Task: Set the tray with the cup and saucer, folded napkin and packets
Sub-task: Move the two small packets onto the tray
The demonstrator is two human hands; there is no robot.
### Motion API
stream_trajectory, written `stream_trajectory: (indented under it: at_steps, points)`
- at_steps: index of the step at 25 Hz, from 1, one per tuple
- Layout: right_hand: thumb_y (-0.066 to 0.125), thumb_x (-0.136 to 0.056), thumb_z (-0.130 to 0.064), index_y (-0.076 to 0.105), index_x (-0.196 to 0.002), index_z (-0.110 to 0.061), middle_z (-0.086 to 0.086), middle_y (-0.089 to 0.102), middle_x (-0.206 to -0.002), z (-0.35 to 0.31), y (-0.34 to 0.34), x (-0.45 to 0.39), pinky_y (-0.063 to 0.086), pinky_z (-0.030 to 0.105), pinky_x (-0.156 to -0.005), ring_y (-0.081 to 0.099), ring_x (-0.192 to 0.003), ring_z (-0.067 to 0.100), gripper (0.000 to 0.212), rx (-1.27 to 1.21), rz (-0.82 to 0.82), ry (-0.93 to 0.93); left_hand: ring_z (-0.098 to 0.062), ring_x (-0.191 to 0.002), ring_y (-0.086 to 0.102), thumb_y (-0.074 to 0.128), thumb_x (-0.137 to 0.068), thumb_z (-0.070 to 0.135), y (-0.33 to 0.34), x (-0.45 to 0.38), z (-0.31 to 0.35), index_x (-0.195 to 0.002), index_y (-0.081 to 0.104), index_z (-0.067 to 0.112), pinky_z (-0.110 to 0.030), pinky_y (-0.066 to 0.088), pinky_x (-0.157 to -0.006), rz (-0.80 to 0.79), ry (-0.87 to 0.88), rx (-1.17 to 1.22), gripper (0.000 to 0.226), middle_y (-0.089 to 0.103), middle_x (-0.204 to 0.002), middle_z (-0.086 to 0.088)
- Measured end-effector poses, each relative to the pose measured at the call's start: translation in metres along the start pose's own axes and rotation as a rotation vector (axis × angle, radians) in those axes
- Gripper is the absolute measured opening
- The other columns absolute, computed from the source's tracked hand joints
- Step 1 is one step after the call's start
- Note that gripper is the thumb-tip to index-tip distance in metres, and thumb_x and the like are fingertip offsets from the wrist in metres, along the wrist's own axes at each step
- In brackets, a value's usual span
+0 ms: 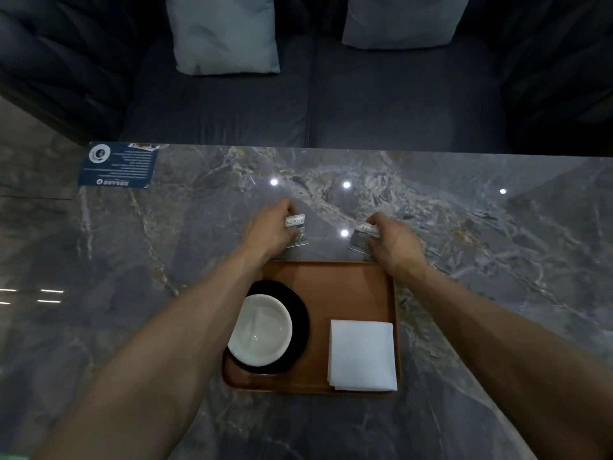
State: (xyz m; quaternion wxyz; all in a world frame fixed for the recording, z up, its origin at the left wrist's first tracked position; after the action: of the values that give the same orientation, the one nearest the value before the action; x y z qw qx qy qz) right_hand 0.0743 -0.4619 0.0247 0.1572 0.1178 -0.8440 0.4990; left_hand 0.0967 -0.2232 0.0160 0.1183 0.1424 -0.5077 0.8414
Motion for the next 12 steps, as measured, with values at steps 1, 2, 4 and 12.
stream_trajectory:
  at_steps: [1,2,4,12]
  points:
    - [0.056,-0.089,-0.015,0.057,-0.111,-0.02,0.013,0.069,-0.107,0.0,-0.002,0.002,0.051,0.046,-0.082,0.062,-0.099,0.034,0.023,0.001,0.004,-0.008,-0.033,-0.093,0.061,0.065,-0.084,0.019,0.0,0.002,0.001,-0.1,0.053,0.018,-0.035,0.038,-0.066,0.013,0.005,0.016,0.021,0.068,-0.1,-0.01]
    - [0.055,-0.089,-0.014,0.057,-0.11,-0.019,0.014,0.069,-0.106,0.0,-0.003,0.004,0.052,0.044,-0.079,0.062,-0.096,0.034,0.023,0.003,0.006,-0.015,-0.034,-0.094,0.06,0.063,-0.085,0.019,0.0,0.004,0.001,-0.098,0.053,0.018,-0.035,0.038,-0.067,0.023,0.013,0.03,0.016,0.068,-0.1,-0.011]
    - [0.057,-0.088,-0.013,0.057,-0.111,-0.019,0.013,0.07,-0.105,0.002,-0.007,0.009,0.052,0.044,-0.076,0.063,-0.093,0.033,0.024,-0.006,0.012,-0.014,-0.035,-0.093,0.06,0.06,-0.089,0.021,-0.001,0.009,0.004,-0.093,0.052,0.018,-0.038,0.042,-0.069,0.031,0.013,0.052,0.009,0.067,-0.099,-0.013]
    - [0.065,-0.087,-0.025,0.066,-0.102,-0.018,0.005,0.07,-0.095,0.017,-0.023,0.038,0.047,0.036,-0.072,0.063,-0.09,0.026,0.017,-0.164,0.114,-0.021,-0.021,-0.074,0.056,0.061,-0.091,0.026,-0.006,0.03,0.018,-0.083,0.048,0.023,-0.034,0.04,-0.06,0.055,0.009,0.255,0.016,0.06,-0.079,0.0]
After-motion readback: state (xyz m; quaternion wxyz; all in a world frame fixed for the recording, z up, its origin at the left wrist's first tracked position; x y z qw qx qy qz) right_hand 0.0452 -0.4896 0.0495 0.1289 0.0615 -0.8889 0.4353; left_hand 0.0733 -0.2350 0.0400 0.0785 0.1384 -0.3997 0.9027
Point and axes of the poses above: each hand's wrist, its own x-axis away from the middle knuckle, its own y-axis out of the palm, z = x × y, the point moved 4 cm from there along -x, towards the middle knuckle
